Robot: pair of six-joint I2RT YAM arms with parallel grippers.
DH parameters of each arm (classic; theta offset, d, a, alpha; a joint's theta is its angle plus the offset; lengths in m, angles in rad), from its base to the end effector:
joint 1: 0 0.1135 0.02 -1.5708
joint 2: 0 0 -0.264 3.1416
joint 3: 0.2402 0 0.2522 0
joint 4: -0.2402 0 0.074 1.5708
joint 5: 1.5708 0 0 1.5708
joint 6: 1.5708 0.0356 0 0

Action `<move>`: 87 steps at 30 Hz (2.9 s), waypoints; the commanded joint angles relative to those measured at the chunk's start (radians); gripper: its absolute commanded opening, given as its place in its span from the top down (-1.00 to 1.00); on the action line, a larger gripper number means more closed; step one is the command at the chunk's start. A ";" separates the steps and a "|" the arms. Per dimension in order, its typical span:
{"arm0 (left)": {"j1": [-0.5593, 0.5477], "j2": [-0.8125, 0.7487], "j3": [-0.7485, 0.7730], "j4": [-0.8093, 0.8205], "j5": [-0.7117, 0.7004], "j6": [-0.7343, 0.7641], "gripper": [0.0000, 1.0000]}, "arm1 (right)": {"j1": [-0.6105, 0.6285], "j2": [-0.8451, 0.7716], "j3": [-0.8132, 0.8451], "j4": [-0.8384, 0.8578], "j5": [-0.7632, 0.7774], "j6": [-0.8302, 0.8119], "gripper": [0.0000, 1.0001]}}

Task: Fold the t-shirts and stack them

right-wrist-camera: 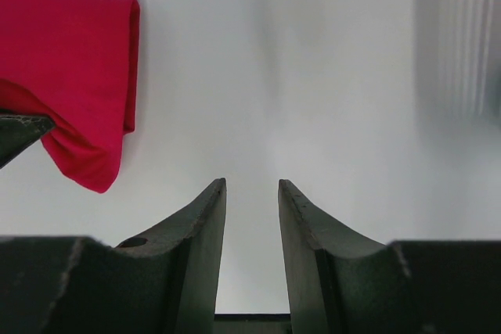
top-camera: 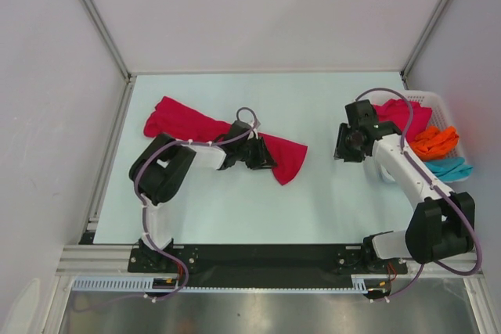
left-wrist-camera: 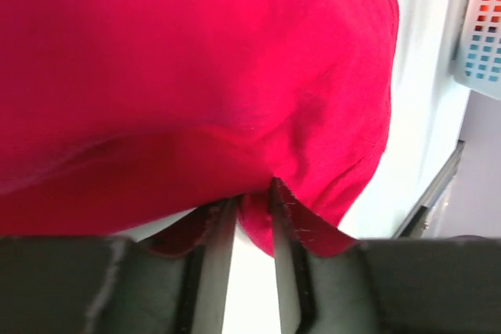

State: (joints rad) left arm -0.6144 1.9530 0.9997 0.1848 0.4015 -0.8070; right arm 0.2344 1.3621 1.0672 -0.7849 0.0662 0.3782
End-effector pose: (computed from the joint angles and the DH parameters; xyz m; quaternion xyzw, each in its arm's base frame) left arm 0.3074 -0.2339 0.1193 -0.0092 0.9054 -0.3888 0.1702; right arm 0.2620 0.0601 0.2614 0.0777 0.9664 0.0426 0.2413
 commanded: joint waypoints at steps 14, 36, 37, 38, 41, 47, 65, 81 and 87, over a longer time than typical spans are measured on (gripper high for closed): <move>-0.025 0.075 -0.073 -0.150 -0.046 0.015 1.00 | -0.010 -0.136 0.106 -0.096 -0.054 -0.030 0.21; -0.073 -0.944 -0.725 -0.378 0.002 -0.215 1.00 | 0.011 0.112 0.145 0.091 -0.238 -0.024 0.16; -0.073 -0.979 -0.734 -0.424 -0.006 -0.224 1.00 | 0.026 0.124 0.142 0.128 -0.249 -0.019 0.15; -0.071 -1.005 -0.742 -0.445 -0.016 -0.225 0.99 | 0.039 0.161 0.134 0.159 -0.265 -0.004 0.14; -0.073 -1.059 -0.711 -0.550 -0.073 -0.219 0.64 | 0.072 0.289 0.138 0.300 -0.377 0.028 0.03; -0.071 -1.060 -0.613 -0.682 -0.144 -0.164 -0.99 | 0.149 0.595 0.441 0.366 -0.549 0.064 0.10; -0.073 -1.246 -0.464 -1.016 -0.233 -0.127 -0.99 | 0.269 1.400 1.108 0.939 -1.000 0.678 0.04; -0.071 -1.166 -0.443 -0.986 -0.219 -0.115 -0.99 | 0.464 1.514 1.180 0.898 -1.014 0.630 0.02; -0.071 -1.183 -0.455 -0.967 -0.219 -0.123 -0.99 | 0.424 1.475 1.136 0.908 -0.936 0.630 1.00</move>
State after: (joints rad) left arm -0.6849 0.7898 0.5278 -0.8116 0.1852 -0.9409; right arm 0.7044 2.8204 2.2406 0.1680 -0.9489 1.0470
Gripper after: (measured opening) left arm 0.996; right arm 0.074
